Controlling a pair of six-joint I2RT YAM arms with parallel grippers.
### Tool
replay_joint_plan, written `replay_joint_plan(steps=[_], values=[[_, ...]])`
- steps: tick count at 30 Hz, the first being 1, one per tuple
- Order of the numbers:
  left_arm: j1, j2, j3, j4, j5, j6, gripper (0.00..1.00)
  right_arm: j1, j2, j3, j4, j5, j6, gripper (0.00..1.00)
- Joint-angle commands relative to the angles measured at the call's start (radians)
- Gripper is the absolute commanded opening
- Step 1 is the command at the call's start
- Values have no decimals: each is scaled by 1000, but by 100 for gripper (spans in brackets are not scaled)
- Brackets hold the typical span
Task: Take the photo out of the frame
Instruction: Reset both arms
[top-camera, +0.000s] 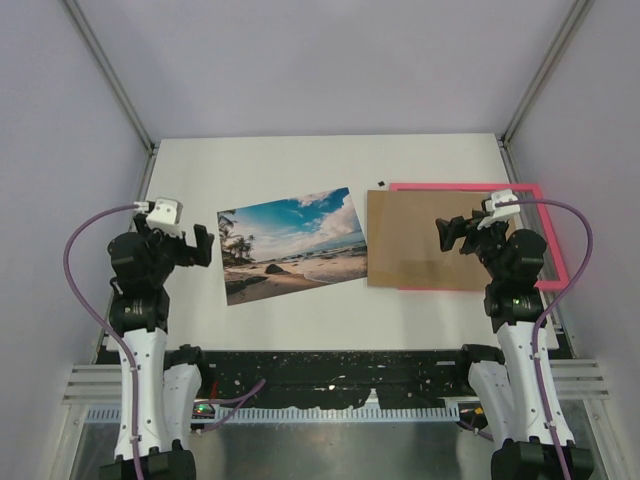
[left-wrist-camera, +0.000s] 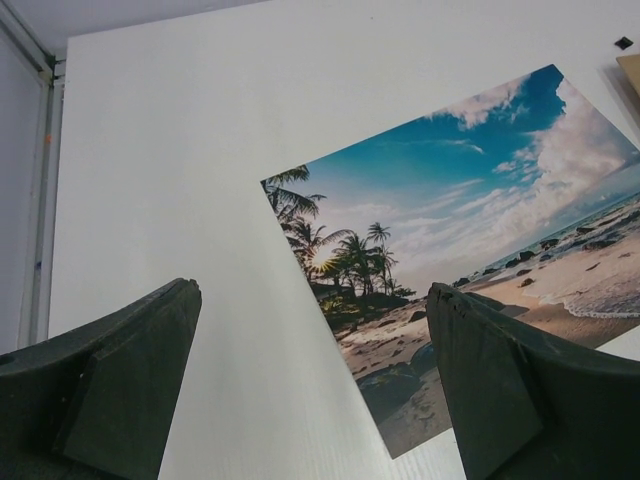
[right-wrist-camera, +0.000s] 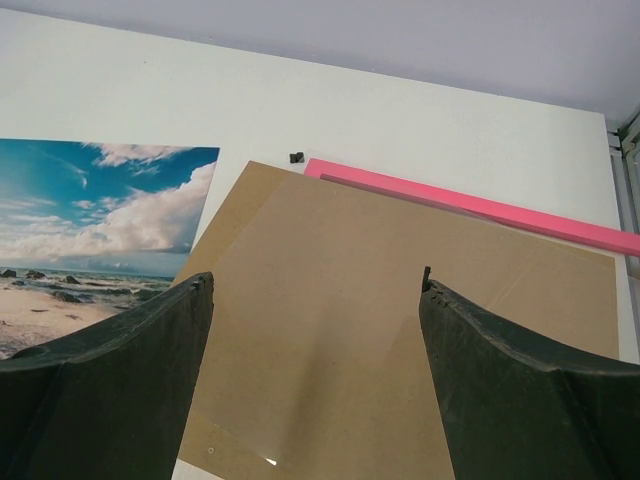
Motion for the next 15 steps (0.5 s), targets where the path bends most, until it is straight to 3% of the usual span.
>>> replay_joint_plan(steps=[1,6,15], values=[[-2,-65,-64,150,-12,1,100,-3,-16,1,59,-24,4,88],[-3,-122,-126,226,-3,1,100,-3,-15,-2,60,-32,3,88],[-2,-114,-118,215,15,2,100,-3,-12,-4,63,-33,3,88]])
